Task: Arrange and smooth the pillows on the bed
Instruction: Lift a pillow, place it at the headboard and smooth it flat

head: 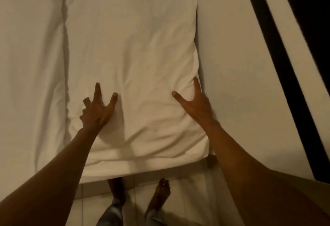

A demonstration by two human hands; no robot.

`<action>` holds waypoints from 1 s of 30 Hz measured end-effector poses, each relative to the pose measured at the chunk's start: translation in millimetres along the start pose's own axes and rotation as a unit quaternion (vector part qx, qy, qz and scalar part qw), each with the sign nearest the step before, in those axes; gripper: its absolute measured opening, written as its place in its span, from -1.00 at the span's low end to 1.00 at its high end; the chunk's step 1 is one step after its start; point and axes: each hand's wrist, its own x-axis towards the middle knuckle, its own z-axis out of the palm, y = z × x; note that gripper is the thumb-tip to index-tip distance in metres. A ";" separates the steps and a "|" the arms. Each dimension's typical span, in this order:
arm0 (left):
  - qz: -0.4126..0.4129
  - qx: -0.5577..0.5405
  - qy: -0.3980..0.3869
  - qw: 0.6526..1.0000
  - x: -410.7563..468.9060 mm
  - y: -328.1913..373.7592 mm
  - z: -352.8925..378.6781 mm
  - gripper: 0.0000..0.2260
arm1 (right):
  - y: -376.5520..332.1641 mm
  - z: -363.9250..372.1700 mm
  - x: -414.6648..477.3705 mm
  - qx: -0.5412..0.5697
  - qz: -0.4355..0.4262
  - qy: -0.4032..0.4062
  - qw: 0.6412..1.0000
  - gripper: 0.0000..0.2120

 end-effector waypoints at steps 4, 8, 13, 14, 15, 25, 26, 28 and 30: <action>0.010 0.001 -0.022 1.000 -23.0 14.2 -1.9 -0.25 | -6.4 -22.8 -5.6 -0.011 -0.030 0.016 0.999 -0.04; 0.013 -0.014 -0.044 0.999 -33.4 17.8 -2.3 -0.29 | 2.4 -32.1 -0.3 -0.055 -0.030 0.029 0.998 -0.08; 0.033 0.144 0.040 0.988 -22.3 26.9 2.2 -0.37 | 2.5 -7.5 6.3 -0.162 -0.135 0.162 0.964 -0.20; 0.065 0.147 0.086 0.983 -16.7 36.2 3.2 -0.38 | -7.4 0.8 9.5 -0.161 -0.177 0.170 0.956 -0.24; 0.110 0.131 0.118 0.978 -10.0 48.6 4.3 -0.39 | -20.6 10.1 13.7 -0.165 -0.212 0.165 0.949 -0.28; 0.246 0.107 0.062 0.961 22.3 21.5 38.2 -0.50 | -13.1 34.5 38.6 -0.277 -0.258 0.102 0.920 -0.38; 0.219 0.091 0.059 0.970 24.0 10.1 33.4 -0.50 | -13.7 26.6 44.9 -0.266 -0.234 0.116 0.928 -0.38; 0.191 0.063 0.072 0.977 32.4 10.6 25.0 -0.48 | -31.8 18.5 62.6 -0.241 -0.208 0.150 0.936 -0.38; 0.230 0.046 0.096 0.967 47.9 40.9 21.5 -0.47 | -62.8 23.4 82.7 -0.228 -0.233 0.148 0.934 -0.39</action>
